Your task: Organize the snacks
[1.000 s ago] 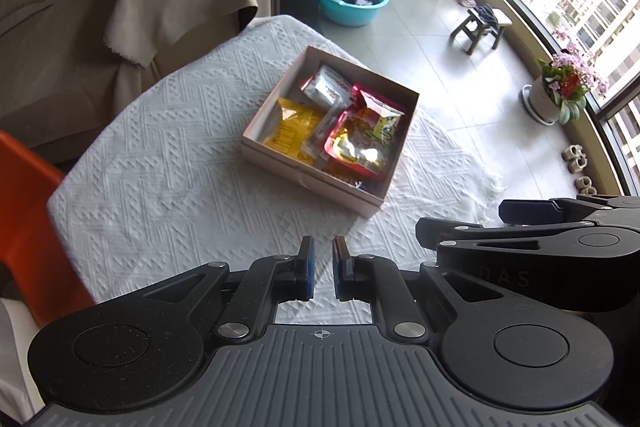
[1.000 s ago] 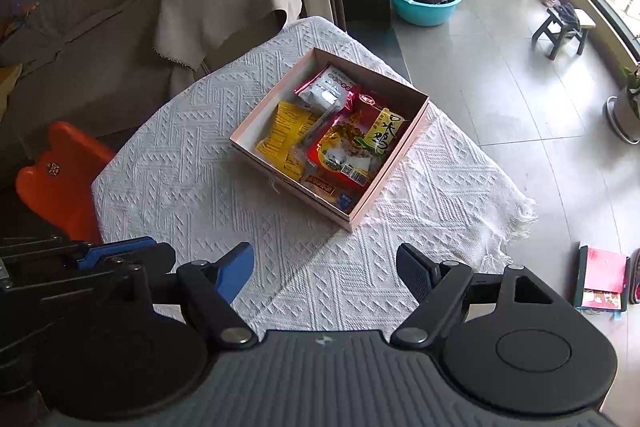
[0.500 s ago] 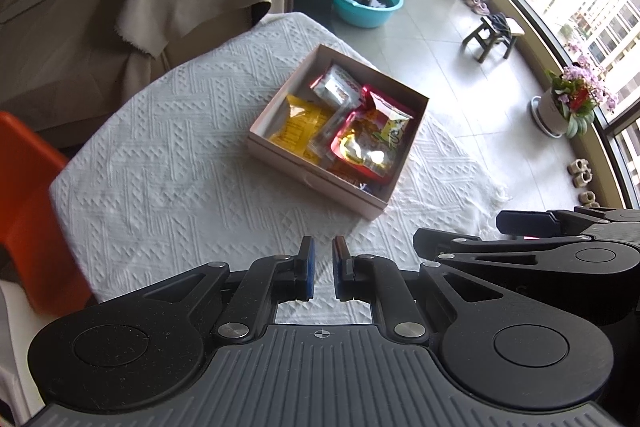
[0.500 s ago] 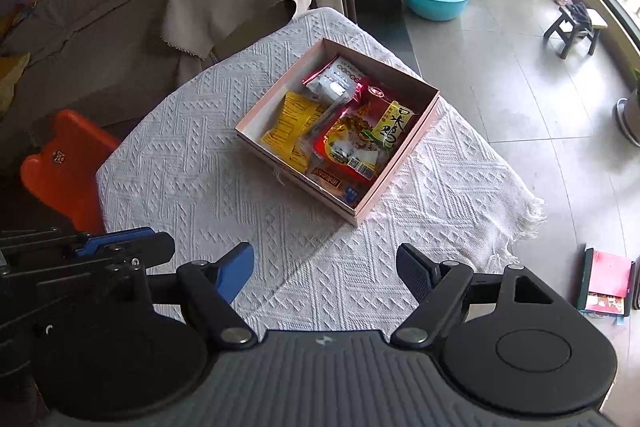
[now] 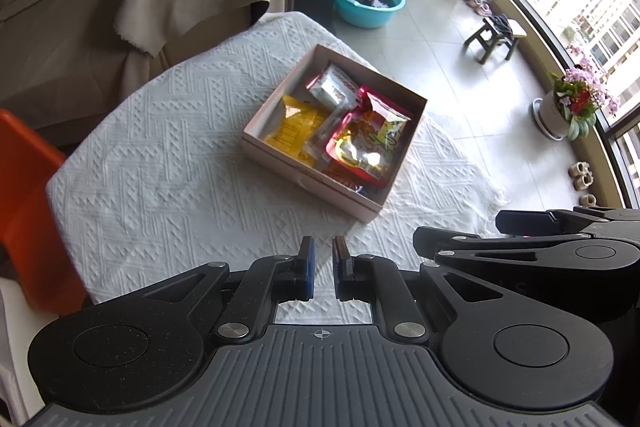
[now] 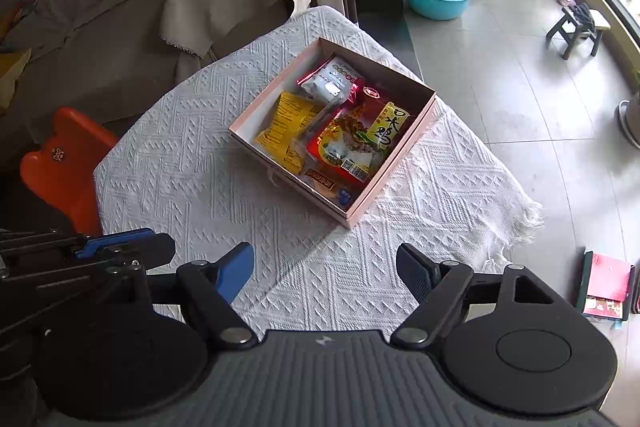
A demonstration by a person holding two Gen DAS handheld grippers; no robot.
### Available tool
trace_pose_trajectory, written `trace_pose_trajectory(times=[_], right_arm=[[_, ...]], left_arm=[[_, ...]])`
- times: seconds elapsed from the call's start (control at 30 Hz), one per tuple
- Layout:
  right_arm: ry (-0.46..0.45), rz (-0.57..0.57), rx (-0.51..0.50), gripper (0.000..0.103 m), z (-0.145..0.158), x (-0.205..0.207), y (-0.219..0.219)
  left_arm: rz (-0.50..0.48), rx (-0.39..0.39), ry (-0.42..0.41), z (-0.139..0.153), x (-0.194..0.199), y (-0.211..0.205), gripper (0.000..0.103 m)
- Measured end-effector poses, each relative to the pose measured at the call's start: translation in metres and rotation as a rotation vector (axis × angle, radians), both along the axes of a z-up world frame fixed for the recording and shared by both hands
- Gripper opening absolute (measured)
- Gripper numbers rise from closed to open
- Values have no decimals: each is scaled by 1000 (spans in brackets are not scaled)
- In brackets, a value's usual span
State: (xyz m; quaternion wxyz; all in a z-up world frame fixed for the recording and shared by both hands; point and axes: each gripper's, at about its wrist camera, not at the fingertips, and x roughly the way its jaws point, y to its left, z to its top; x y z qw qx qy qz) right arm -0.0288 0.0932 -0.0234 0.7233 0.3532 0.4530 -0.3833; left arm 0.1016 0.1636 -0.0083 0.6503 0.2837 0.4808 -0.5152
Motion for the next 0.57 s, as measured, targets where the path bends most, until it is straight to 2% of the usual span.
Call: trace_pose_trajectory(times=[0.4, 0.47, 0.57], right_arm=[[0, -12, 7, 79, -1, -3, -3], [5, -14, 8, 79, -3, -4, -3], [9, -27, 14, 79, -7, -3, -4]], left_arm=[[-15, -15, -14, -4, -1, 0, 12], [0, -5, -29, -7, 0, 1, 12], [40, -8, -2, -12, 10, 7, 12]])
